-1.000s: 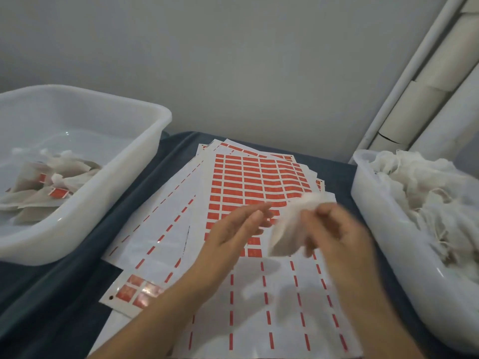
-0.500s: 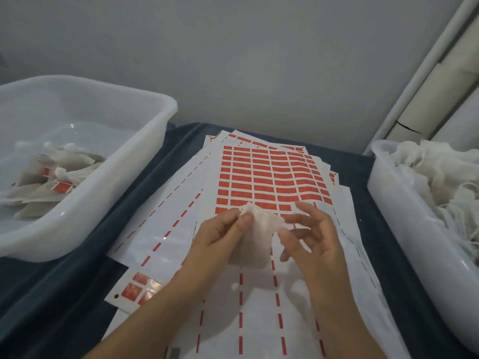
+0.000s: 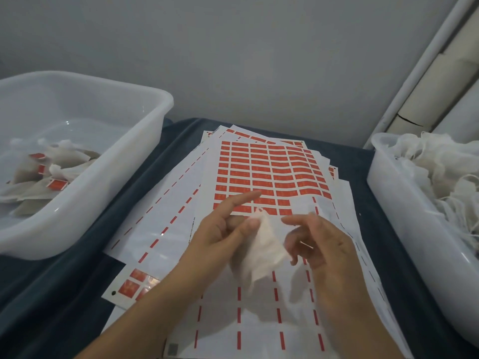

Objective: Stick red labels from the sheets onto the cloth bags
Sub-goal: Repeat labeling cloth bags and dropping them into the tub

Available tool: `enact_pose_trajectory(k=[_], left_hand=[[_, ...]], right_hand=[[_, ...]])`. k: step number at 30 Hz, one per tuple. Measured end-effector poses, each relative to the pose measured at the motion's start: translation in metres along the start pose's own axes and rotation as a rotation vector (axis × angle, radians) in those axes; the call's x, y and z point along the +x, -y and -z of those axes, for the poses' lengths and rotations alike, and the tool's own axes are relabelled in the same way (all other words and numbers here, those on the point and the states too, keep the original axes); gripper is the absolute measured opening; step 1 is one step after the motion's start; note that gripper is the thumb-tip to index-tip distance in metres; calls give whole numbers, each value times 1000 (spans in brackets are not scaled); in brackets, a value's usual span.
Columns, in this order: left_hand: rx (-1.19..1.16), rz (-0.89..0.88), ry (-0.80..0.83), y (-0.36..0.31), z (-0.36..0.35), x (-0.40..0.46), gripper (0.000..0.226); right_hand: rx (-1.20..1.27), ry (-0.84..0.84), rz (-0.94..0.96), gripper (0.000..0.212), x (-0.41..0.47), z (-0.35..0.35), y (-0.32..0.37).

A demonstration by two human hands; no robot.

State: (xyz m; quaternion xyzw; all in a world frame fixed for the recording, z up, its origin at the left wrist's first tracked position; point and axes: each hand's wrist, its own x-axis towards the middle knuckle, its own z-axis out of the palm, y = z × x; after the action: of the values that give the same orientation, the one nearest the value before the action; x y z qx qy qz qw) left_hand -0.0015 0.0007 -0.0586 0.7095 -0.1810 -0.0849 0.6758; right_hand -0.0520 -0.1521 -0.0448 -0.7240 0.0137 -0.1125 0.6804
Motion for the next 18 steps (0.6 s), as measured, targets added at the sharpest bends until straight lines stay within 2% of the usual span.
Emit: enact_pose_trajectory(k=[2, 4, 7, 9, 12, 15, 18], left_hand=[[-36, 31, 129, -2, 0, -2, 44], [-96, 77, 257, -5, 1, -5, 49], [-198, 133, 372, -8, 2, -7, 51], [-243, 150, 393, -8, 4, -6, 49], [-297, 182, 421, -9, 6, -6, 49], [-306, 220, 364, -10, 1, -2, 34], [-201, 272, 258, -9, -5, 3, 19]], right_hand=[[7, 37, -32, 26, -1, 0, 0], [-96, 75, 12, 32, -3, -3, 0], [-140, 203, 32, 28, -5, -5, 1], [-105, 216, 30, 23, -4, -4, 2], [-107, 134, 49, 16, -5, -3, 0], [-187, 26, 86, 14, -4, -2, -2], [-294, -38, 167, 12, -4, 0, -4]])
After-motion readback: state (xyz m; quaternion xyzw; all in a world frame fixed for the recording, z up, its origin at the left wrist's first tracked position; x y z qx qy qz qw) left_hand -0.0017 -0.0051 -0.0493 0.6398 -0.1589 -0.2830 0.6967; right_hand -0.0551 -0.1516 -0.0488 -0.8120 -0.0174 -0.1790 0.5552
